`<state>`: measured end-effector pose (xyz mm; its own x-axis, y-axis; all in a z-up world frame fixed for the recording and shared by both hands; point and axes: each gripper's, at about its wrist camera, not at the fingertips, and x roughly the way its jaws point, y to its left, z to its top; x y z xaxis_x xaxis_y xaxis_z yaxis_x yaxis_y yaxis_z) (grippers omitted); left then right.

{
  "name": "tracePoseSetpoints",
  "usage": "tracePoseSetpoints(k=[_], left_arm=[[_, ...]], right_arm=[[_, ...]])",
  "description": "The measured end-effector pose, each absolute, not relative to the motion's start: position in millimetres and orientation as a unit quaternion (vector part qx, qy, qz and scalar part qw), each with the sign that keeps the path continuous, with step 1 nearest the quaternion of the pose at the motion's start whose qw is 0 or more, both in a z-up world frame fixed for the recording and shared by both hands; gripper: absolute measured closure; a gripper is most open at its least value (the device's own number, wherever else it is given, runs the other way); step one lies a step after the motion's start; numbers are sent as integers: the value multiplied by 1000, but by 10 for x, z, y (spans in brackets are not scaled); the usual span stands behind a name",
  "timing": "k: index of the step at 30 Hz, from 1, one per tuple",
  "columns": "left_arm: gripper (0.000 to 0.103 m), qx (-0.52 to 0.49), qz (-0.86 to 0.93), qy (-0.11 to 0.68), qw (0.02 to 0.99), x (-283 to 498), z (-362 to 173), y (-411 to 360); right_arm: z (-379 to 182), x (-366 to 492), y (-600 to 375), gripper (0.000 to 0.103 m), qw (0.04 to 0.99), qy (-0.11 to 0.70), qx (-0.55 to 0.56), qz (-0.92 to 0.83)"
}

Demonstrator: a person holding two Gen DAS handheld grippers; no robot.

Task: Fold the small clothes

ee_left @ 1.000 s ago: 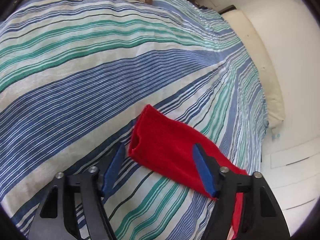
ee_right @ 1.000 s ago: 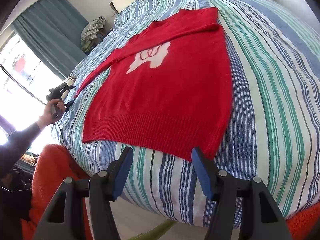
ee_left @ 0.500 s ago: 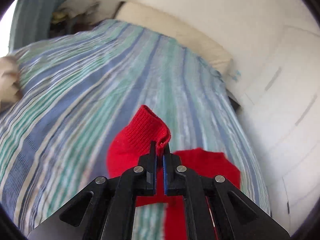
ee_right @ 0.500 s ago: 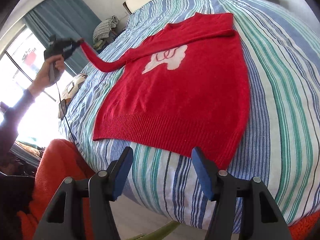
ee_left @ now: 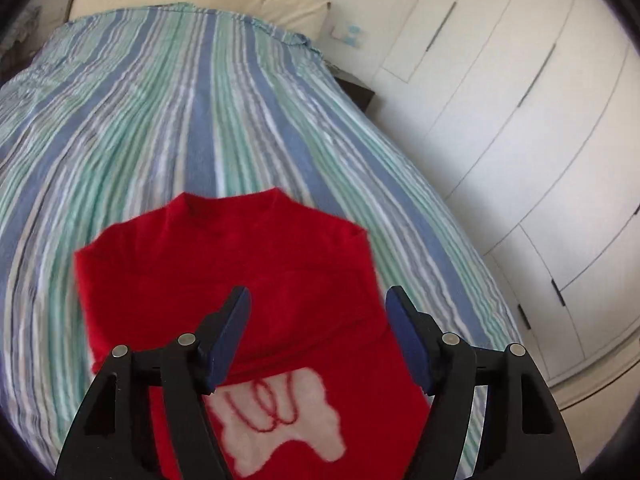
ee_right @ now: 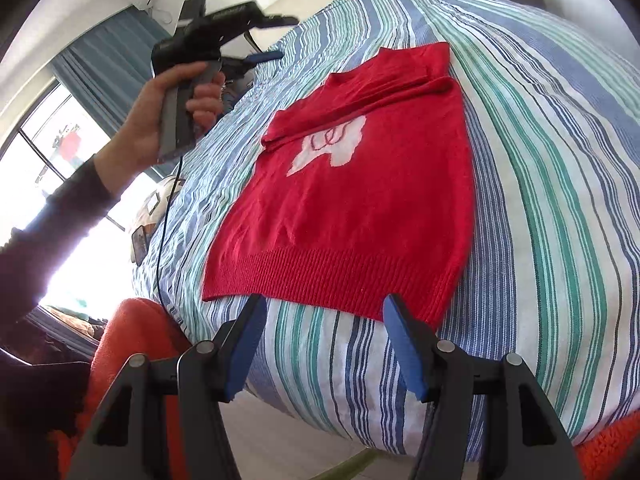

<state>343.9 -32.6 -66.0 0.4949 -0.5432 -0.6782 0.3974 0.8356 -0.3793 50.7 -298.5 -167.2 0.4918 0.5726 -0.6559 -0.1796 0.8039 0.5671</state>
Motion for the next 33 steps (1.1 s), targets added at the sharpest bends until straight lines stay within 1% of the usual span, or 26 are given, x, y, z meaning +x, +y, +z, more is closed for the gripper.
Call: tracePoseSetpoints(k=[3, 7, 10, 12, 15, 17, 18, 19, 20, 23, 27, 29, 30, 32, 33], left_arm=[[31, -73, -212, 429, 875, 3262, -840, 238], [31, -4, -186, 448, 874, 3004, -1124, 716], [31, 53, -195, 464, 862, 2908, -1387, 647], [31, 83, -180, 456, 868, 2905, -1486, 522], [31, 64, -140, 443, 883, 3051, -1598, 442], [42, 37, -113, 437, 891, 3138, -1678, 490], [58, 22, -97, 436, 894, 3185, -1729, 544], [85, 1, -87, 435, 896, 3214, -1763, 605], [100, -21, -79, 433, 898, 3226, -1794, 683], [101, -43, -60, 421, 904, 3179, -1883, 831], [101, -8, -70, 424, 903, 3088, -1964, 785], [99, -18, -70, 428, 901, 3128, -1965, 800], [94, -22, -67, 434, 898, 3132, -1962, 812], [92, -27, -68, 441, 895, 3084, -1921, 831], [81, -29, -71, 441, 894, 3013, -1874, 842]], right_arm=[[-1719, 557, -3006, 42, 830, 454, 229, 228], [-1793, 619, -2987, 42, 821, 466, 236, 231], [-1827, 634, -2944, 42, 819, 473, 227, 231], [-1851, 640, -2923, 42, 818, 479, 222, 228], [-1877, 645, -2910, 42, 818, 484, 218, 222], [-1880, 640, -2911, 42, 819, 485, 216, 218], [-1884, 640, -2917, 42, 819, 486, 215, 216], [-1890, 642, -2920, 42, 819, 487, 216, 215], [-1903, 652, -2920, 42, 818, 488, 216, 213], [-1950, 676, -2914, 42, 813, 497, 218, 212], [-1973, 701, -2913, 42, 810, 499, 219, 215], [-1980, 699, -2920, 42, 809, 500, 220, 217], [-1980, 694, -2921, 42, 809, 500, 221, 217], [-1970, 687, -2935, 42, 810, 497, 224, 217], [-1964, 692, -2941, 42, 811, 495, 225, 217]])
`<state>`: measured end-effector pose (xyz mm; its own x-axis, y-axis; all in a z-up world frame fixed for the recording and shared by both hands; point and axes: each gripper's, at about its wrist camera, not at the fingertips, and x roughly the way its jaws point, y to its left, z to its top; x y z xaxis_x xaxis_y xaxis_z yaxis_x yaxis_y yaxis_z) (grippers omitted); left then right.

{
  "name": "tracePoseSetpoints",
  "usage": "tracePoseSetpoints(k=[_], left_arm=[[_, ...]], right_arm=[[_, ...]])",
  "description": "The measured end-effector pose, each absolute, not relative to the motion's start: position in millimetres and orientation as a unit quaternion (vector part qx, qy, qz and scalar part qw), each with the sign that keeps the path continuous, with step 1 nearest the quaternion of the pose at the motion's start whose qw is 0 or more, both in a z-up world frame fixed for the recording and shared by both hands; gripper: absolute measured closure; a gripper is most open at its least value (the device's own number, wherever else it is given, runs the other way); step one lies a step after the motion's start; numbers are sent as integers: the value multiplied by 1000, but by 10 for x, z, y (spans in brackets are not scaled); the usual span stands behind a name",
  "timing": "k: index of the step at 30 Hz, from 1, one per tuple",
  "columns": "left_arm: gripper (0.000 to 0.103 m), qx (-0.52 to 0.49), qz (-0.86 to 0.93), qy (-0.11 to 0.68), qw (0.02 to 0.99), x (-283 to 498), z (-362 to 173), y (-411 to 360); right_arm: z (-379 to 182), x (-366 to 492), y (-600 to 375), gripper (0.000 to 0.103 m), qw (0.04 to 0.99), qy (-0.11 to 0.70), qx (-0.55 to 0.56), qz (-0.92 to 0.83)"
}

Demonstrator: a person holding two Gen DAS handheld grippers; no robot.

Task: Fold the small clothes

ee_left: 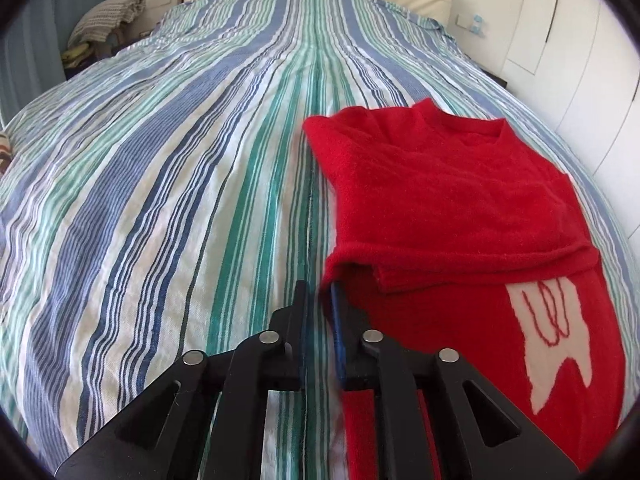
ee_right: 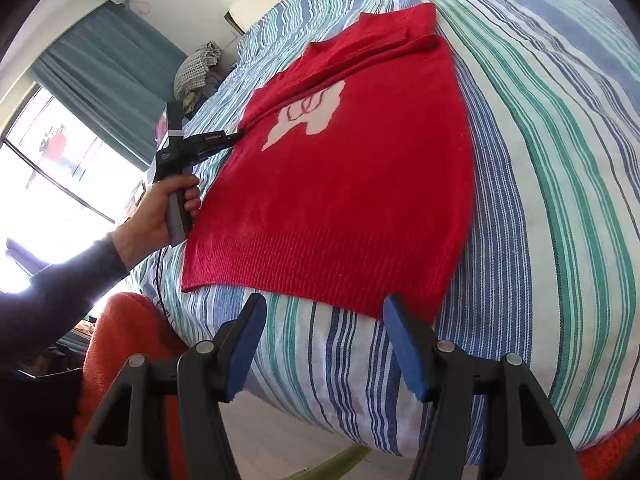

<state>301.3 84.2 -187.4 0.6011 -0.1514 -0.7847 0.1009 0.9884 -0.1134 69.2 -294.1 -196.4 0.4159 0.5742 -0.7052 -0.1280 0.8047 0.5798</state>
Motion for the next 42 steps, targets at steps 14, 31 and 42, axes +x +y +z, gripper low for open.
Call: tracePoseSetpoints(k=[14, 31, 42], left_arm=[[74, 11, -106, 442, 891, 3244, -1820, 414], [37, -47, -48, 452, 890, 3936, -1681, 632], [22, -57, -68, 441, 893, 2874, -1529, 874]], right_arm=[[-1957, 688, -2929, 42, 812, 495, 222, 215], [-2016, 726, -2949, 42, 804, 505, 230, 215], [-1781, 766, -3106, 42, 840, 464, 215, 184]])
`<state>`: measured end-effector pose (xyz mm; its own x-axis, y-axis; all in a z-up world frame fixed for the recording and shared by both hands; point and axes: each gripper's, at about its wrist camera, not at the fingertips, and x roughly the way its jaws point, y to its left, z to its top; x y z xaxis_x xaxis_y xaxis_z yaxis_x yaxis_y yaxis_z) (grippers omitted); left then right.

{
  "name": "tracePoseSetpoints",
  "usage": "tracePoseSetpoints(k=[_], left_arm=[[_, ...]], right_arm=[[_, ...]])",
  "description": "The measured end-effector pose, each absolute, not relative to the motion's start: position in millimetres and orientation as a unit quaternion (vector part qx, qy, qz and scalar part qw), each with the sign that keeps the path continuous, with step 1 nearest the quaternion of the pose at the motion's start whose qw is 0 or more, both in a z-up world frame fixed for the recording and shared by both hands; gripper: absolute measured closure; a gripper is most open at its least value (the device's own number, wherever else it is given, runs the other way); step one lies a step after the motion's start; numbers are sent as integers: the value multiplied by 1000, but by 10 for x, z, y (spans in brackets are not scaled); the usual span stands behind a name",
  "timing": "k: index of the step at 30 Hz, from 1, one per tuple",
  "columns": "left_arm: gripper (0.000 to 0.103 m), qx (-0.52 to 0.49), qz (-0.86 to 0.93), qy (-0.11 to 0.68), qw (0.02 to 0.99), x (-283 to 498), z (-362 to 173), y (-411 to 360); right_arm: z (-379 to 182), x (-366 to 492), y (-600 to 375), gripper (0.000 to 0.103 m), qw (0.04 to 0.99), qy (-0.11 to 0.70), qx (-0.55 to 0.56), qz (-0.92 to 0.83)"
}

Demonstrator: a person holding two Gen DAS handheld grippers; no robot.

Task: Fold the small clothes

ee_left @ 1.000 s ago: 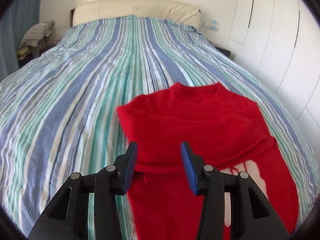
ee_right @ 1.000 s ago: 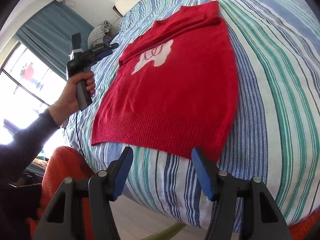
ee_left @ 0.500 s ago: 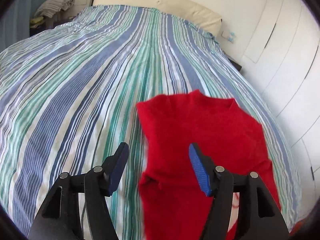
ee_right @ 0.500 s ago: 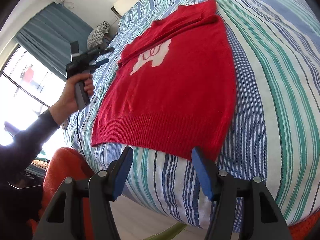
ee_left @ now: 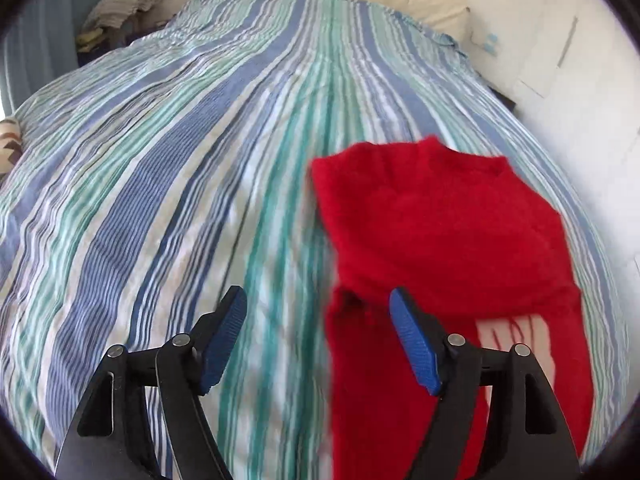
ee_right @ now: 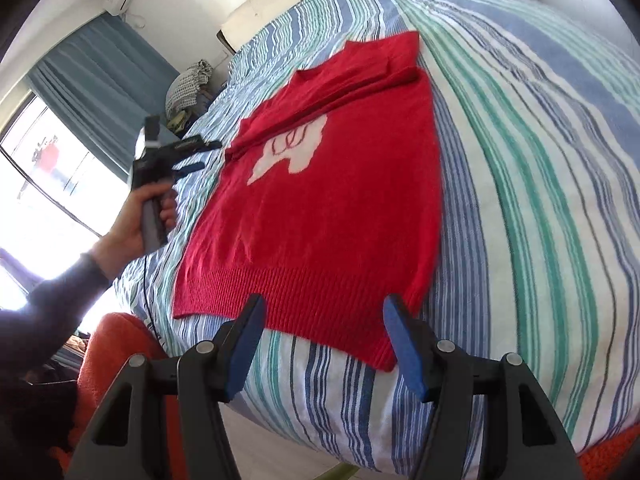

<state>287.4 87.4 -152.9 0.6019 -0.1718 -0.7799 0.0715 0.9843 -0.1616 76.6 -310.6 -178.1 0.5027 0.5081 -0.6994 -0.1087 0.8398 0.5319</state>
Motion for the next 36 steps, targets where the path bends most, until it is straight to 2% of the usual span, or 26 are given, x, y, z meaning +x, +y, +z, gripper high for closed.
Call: tracePoseSetpoints(k=[4, 7, 9, 13, 17, 21, 25, 28, 36], left_arm=[[12, -20, -152, 454, 878, 1965, -1576, 467], [12, 36, -172, 499, 849, 1490, -1871, 163], [12, 67, -153, 519, 839, 1203, -2043, 93], [12, 84, -152, 508, 844, 813, -1856, 179], [9, 35, -133, 470, 872, 698, -1633, 413], [9, 11, -99, 468, 878, 764, -1595, 536], [9, -1, -75, 461, 884, 741, -1568, 646], [9, 4, -62, 461, 885, 727, -1593, 674], [9, 19, -42, 464, 885, 723, -1649, 707]], right_arm=[[-1671, 877, -3003, 42, 858, 458, 159, 171], [-1765, 934, -2882, 42, 849, 480, 129, 180], [-1963, 943, -2860, 42, 821, 536, 110, 163], [-1933, 649, -3001, 42, 814, 560, 107, 112], [-1672, 408, -3196, 42, 851, 497, 149, 86], [-1585, 410, -3239, 42, 876, 453, 150, 69], [-1605, 503, -3218, 41, 875, 453, 155, 65], [-1632, 530, -3225, 35, 874, 456, 158, 59], [-1736, 548, -3288, 34, 869, 463, 172, 40]])
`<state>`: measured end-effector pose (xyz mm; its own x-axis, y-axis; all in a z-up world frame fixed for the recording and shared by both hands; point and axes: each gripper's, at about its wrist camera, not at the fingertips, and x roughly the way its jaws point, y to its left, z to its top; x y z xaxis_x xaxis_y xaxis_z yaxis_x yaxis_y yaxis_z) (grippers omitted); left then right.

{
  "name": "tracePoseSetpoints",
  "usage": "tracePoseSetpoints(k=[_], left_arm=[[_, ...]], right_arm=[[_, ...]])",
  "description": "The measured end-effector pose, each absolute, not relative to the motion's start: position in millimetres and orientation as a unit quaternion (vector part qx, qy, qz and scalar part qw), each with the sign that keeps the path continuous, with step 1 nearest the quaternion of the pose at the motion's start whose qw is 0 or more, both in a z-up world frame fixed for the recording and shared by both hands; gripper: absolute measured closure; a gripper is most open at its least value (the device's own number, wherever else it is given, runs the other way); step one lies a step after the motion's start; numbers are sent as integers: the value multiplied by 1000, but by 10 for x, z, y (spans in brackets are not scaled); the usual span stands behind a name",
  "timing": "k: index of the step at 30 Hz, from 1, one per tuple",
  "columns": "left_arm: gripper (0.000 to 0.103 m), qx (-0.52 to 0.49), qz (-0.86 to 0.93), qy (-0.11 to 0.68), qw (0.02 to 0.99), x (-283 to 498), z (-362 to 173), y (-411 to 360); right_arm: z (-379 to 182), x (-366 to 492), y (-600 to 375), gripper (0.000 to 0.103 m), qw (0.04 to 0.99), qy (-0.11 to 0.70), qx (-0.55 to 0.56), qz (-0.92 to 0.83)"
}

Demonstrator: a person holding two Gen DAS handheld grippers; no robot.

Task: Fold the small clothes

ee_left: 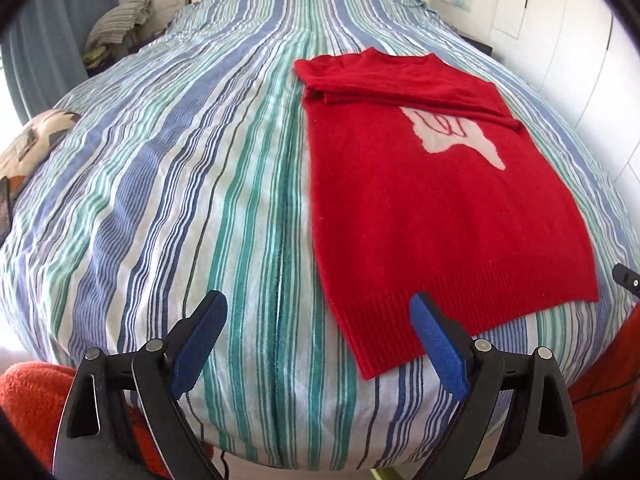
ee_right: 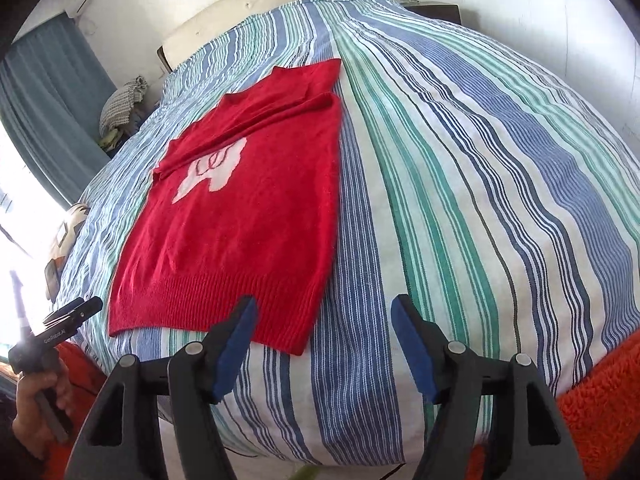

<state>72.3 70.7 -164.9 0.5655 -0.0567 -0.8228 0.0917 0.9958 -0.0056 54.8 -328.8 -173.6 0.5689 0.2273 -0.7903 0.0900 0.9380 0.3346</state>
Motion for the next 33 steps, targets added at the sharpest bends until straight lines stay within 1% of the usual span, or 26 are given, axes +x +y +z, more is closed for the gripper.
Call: tracePoseSetpoints(k=[10, 25, 29, 33], left_arm=[[9, 35, -27, 469, 882, 725, -1702, 714], [9, -9, -22, 474, 880, 756, -1724, 860], [9, -45, -25, 479, 876, 754, -1718, 966], [9, -134, -72, 483, 862, 733, -1724, 1161]], right_arm=[[-1752, 549, -3305, 34, 868, 462, 176, 41], [-1730, 532, -3333, 34, 871, 455, 183, 37], [-1711, 529, -3363, 34, 873, 449, 187, 36], [-1596, 469, -3512, 34, 883, 420, 207, 24]])
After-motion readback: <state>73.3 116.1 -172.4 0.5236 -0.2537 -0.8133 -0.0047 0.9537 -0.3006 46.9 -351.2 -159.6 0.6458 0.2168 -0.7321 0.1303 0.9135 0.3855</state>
